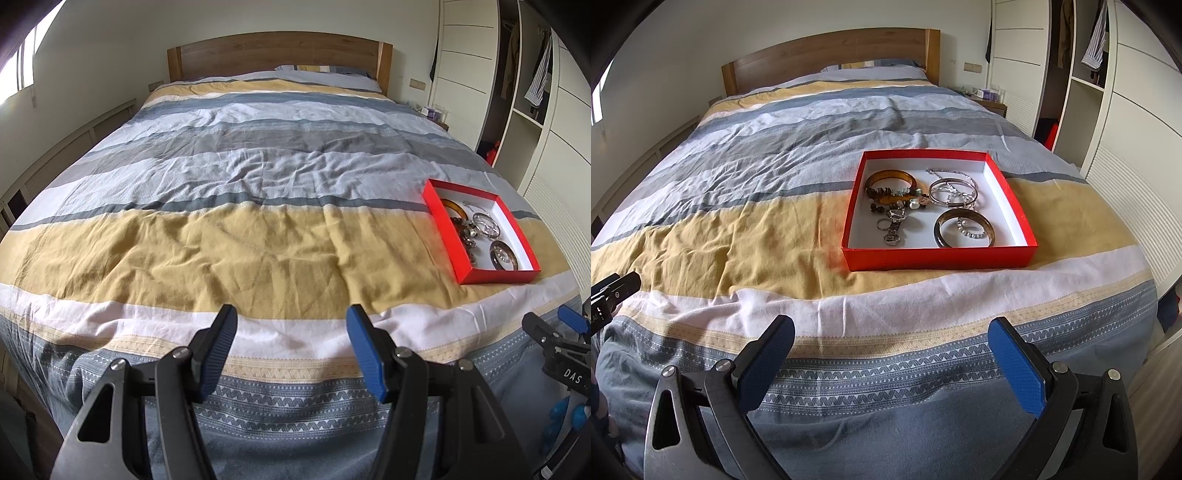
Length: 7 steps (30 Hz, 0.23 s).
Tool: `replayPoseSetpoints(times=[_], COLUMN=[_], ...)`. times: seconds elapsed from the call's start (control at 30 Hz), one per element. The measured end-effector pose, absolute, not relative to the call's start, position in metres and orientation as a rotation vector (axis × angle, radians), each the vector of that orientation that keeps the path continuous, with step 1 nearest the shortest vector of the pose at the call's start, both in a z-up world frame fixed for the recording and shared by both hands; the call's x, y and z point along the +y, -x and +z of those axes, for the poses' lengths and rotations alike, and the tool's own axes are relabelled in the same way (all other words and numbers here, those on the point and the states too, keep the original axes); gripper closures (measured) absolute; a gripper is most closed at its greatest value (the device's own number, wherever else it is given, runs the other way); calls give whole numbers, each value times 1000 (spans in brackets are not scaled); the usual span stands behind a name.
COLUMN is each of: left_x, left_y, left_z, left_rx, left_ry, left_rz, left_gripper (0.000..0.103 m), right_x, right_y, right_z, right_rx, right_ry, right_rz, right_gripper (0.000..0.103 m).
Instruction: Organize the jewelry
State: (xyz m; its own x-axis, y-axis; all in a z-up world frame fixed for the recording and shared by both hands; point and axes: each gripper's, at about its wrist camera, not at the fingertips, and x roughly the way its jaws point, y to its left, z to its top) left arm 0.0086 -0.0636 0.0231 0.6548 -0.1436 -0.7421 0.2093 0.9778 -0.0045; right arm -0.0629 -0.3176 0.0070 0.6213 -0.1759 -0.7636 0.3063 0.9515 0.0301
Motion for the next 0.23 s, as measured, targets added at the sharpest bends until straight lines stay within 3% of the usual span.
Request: replayPoseSetpoints(times=[0.23], left_x=[-64], left_y=[-8], left_z=[22], left_rx=[837], left_ry=[-83], left_rz=[-202], left_gripper=[44], right_x=[-318], right_y=[62], right_z=[7], right_rx=[857], right_ry=[-155], right_rz=[-277], right_gripper=[1])
